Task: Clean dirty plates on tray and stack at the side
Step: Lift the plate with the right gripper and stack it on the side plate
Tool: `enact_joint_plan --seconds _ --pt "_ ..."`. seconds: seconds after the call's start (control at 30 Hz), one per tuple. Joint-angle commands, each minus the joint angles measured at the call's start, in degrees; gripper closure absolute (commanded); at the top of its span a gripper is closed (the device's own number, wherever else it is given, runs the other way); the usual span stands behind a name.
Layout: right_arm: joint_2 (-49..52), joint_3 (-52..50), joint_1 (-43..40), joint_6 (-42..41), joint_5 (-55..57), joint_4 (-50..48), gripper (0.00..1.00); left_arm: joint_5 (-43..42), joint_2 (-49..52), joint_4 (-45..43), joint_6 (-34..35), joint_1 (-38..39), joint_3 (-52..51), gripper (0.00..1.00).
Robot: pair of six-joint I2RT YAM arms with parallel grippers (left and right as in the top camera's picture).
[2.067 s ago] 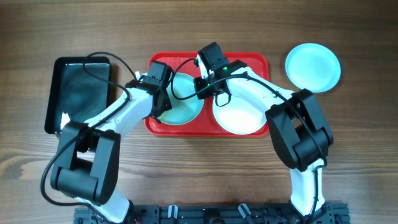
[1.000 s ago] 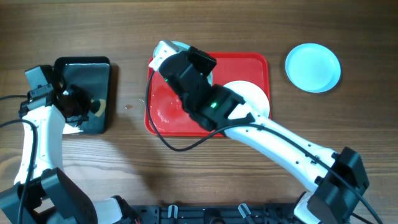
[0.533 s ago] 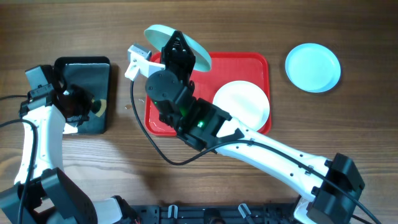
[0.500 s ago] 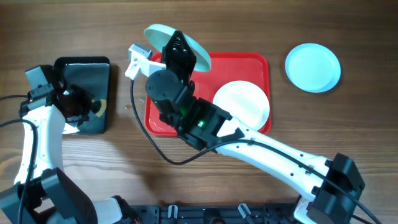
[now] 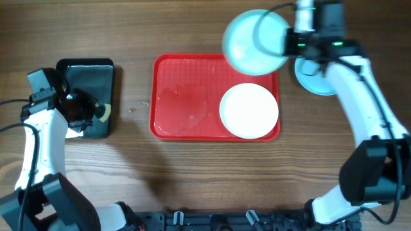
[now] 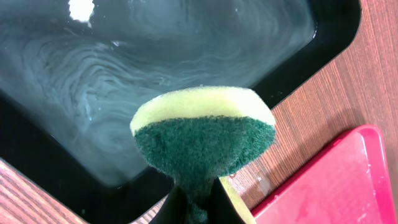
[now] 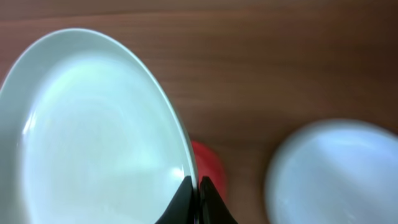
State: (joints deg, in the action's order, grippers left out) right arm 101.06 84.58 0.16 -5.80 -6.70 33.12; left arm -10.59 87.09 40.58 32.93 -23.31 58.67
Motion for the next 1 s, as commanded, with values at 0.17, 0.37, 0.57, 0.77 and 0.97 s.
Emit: enact_joint_plan --seconds 0.17,0.37,0.57,0.77,0.97 --pt "3.65 0.04 -21.86 -3.21 -4.09 5.73 0.96 -0.48 -1.05 -0.22 0.35 -0.17 -0.61 0.96" --pt "8.63 0.04 -24.98 -3.17 -3.65 4.94 0.95 -0.48 -1.05 -0.24 0.35 -0.17 -0.61 0.96" --pt "12.92 0.04 -24.87 -3.1 -4.79 4.92 0.33 -0.48 -1.05 -0.42 0.35 -0.17 -0.61 0.96" --pt "5.95 0.07 -23.67 -2.45 -14.08 8.24 0.16 -0.5 -1.05 -0.92 0.37 -0.17 -0.61 0.96" --pt "-2.08 0.04 -11.91 13.18 -21.2 14.71 0.2 -0.48 -1.05 -1.33 0.35 -0.17 -0.61 0.96"
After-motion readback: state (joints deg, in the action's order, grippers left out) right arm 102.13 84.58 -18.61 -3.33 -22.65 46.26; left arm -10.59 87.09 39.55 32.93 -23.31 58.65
